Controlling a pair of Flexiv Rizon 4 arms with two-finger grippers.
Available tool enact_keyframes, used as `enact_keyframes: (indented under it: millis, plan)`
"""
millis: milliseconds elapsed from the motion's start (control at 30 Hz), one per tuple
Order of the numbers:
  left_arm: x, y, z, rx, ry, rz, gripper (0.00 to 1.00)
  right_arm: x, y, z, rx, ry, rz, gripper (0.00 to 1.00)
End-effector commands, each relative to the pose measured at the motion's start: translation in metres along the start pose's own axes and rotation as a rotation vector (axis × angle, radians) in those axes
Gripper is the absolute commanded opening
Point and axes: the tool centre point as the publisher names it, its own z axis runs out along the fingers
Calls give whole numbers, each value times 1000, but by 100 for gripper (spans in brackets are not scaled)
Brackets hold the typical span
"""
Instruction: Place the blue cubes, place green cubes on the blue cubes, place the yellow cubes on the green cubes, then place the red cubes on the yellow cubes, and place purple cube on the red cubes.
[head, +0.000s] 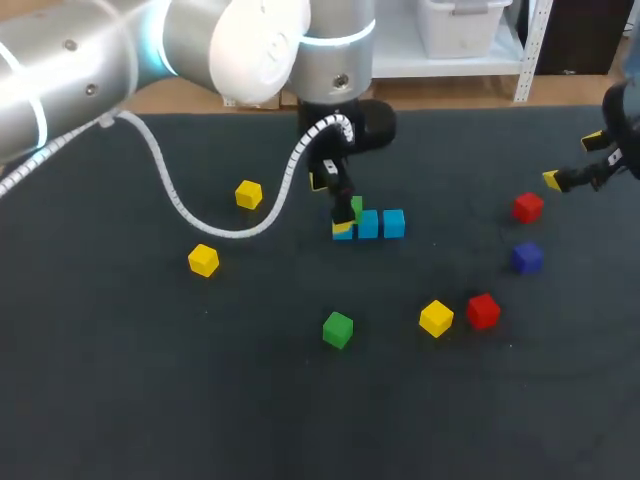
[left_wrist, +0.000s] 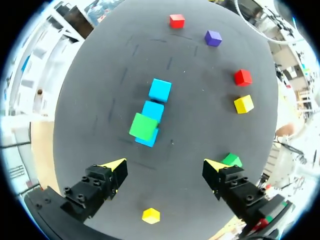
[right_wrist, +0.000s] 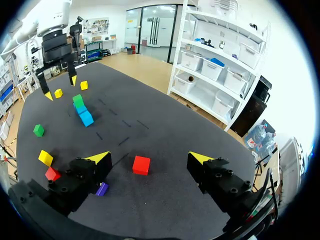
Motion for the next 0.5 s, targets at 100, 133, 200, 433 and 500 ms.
enact_keyframes:
  millis: [100,133,200,433,500]
  plan:
    - [9,-25,4,-43,-13,-44,100,0,0,1,3,1,0,100]
    - [11,-27,6,-42,-16,-62,100,0,0,1,3,1,0,100]
    - [14,-31,11,-47,-4,-109,100,0,0,1,3,1,0,100]
    - [14,-72,20,20,-37,-145,100,0,0,1,3,1,0,100]
    - [14,-80,24,26,-25,-137,100,0,0,1,3,1,0,100]
